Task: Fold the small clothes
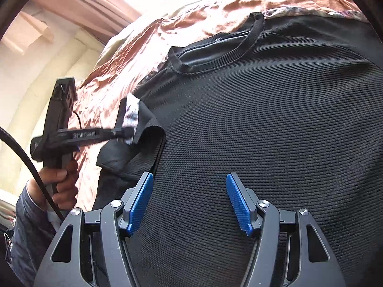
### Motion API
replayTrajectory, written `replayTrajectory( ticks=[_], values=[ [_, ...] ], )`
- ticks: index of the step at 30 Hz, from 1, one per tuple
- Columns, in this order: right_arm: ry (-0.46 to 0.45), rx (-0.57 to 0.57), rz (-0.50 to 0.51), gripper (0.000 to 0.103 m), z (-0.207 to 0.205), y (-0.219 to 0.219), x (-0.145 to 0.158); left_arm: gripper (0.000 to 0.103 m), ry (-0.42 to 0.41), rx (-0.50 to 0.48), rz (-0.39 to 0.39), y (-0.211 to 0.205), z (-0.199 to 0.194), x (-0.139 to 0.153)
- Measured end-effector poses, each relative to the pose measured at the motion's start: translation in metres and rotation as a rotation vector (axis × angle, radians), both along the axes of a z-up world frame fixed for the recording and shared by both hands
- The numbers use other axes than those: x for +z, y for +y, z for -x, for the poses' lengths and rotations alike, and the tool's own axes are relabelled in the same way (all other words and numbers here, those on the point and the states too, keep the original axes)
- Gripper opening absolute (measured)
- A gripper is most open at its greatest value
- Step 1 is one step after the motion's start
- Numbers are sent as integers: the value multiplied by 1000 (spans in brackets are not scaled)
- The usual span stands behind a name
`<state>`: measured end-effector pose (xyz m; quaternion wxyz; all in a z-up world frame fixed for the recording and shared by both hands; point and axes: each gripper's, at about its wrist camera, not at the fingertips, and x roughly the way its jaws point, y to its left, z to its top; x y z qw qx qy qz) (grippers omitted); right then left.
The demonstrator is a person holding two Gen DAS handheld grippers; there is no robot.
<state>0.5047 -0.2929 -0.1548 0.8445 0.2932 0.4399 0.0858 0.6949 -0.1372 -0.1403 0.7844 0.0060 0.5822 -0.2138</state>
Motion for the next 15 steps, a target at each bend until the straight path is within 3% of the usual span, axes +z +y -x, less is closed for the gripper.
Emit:
replayTrajectory(
  ticks=[10,11,12,14,15],
  values=[
    [-7,-43,-13,62,4,-15,0,8,-124,-14,6,-42,-34,33],
    [-7,-43,-14,62,4,-16,0,21,-123,-22,7,-47,-36,35],
    [-9,-44,-11,62,6,-16,0,48,-120,-28,26,-48,-37,38],
    [-13,-42,-10,62,8,-15,1,78,-137,-21,58,-43,-35,45],
    [-12,-38,-11,62,8,-14,1,79,-158,-15,53,-40,-33,49]
  ],
)
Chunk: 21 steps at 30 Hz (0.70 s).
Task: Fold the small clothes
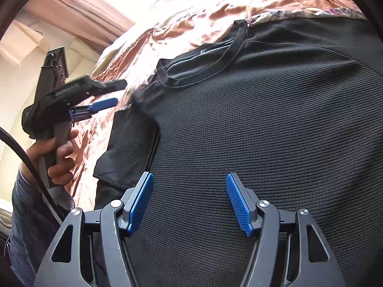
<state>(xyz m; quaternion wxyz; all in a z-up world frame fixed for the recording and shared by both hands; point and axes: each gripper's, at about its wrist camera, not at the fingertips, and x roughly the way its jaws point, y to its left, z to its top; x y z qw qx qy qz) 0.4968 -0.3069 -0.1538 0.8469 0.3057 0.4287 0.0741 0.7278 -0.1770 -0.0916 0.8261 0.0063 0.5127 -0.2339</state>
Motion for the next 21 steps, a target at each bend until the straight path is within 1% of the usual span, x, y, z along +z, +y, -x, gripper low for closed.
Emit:
replayTrajectory(
  ticks=[4,6,9,14,19,21],
  values=[
    [3,23,1,62,-2,5,0,79,-10,9,-21,12,7,2],
    [7,34,-6,62,-5,9,0,79,-15,22,-53,24,12,2],
    [8,56,-21,62,-9,16,0,79,-16,47,-83,45,20,0],
    [25,80,-48,62,-19,31,-6,78,-5,97,-97,87,29,-7],
    [26,112,-103,62,-37,47,-10,64,14,138,-113,121,36,-15],
    [37,124,-116,62,-46,52,-15,52,25,146,-112,131,38,-19]
  ],
)
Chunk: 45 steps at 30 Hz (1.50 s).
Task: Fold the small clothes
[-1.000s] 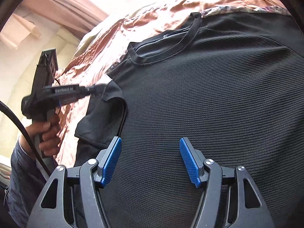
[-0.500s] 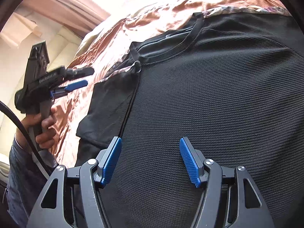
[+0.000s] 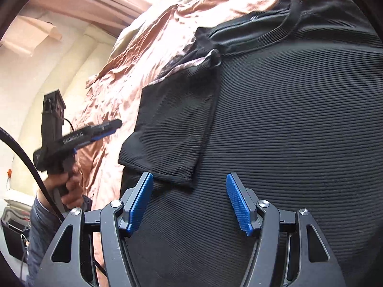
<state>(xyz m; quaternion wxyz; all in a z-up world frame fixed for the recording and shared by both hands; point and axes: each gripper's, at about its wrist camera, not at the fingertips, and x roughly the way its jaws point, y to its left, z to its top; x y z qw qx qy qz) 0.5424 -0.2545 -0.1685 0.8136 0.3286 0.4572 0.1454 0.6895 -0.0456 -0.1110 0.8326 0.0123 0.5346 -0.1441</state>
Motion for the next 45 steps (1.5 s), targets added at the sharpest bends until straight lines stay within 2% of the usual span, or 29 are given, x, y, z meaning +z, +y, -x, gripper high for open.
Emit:
replayTrajectory(
  ticks=[3,7,13,19,21,24,25,26,31,36,45],
  values=[
    [17,-2,2,62,-11,6,-7,40,24,12,-8,12,3,-9],
    [27,-6,-13,62,-20,11,-11,33,61,16,-10,25,10,-24],
    [33,1,-7,61,-42,21,-16,31,81,23,22,35,17,-35],
    [27,-23,-7,54,-68,17,-18,31,90,30,48,39,17,-39],
    [26,-35,0,48,-76,16,-18,31,90,31,66,40,16,-39],
    [37,-40,53,19,-89,15,-20,31,84,33,67,41,16,-38],
    [50,-39,73,5,-93,15,-21,31,83,35,70,39,14,-37],
    [60,-38,81,2,-95,14,-21,31,81,37,77,39,13,-36],
    [34,-70,106,1,-91,3,-7,31,61,42,110,41,15,-30],
    [42,-78,145,1,-86,4,-6,31,88,21,93,34,18,-38],
    [60,-96,130,1,-70,4,-3,31,124,8,109,33,30,-52]
  ],
)
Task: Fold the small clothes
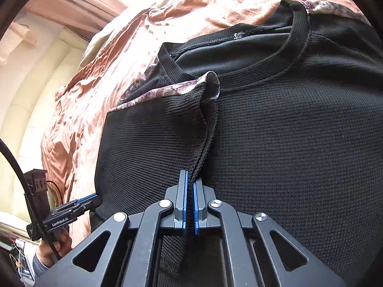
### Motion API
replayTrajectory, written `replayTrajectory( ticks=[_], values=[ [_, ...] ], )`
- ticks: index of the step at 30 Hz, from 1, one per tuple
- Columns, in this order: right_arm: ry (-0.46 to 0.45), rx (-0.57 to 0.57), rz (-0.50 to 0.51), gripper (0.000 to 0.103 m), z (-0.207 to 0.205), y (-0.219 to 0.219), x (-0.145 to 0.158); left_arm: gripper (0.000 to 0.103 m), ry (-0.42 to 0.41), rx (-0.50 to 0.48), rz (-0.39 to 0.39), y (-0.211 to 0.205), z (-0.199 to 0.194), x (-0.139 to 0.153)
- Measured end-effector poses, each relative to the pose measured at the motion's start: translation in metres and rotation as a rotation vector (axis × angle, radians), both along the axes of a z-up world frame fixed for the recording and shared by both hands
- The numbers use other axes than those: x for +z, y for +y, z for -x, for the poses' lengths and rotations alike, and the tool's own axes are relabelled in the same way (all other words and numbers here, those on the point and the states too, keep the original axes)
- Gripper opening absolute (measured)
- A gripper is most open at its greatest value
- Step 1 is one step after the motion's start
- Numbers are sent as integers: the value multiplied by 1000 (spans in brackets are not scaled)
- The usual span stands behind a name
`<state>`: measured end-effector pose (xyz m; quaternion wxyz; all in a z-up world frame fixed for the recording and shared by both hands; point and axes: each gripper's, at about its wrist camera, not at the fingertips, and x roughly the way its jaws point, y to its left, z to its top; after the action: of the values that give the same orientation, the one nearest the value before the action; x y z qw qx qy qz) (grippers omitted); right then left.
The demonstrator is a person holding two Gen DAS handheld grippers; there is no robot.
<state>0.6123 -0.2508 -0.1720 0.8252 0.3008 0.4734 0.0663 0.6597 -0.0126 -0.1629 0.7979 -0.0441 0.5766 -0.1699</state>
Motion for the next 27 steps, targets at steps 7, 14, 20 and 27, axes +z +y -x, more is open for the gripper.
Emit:
replayTrajectory(
  ticks=[7,14,20,27],
  values=[
    [12,6,28,19,5,-23,10,18,-28,10,-63,1,8,9],
    [-36,-57,78,65,42,-69,33,24,-42,35,-80,-2,7,21],
    [-45,-170,132,65,88,-132,49,54,-92,12,-81,-20,11,38],
    [-46,-331,147,65,146,-204,68,57,-141,-17,-67,-52,13,61]
  ],
)
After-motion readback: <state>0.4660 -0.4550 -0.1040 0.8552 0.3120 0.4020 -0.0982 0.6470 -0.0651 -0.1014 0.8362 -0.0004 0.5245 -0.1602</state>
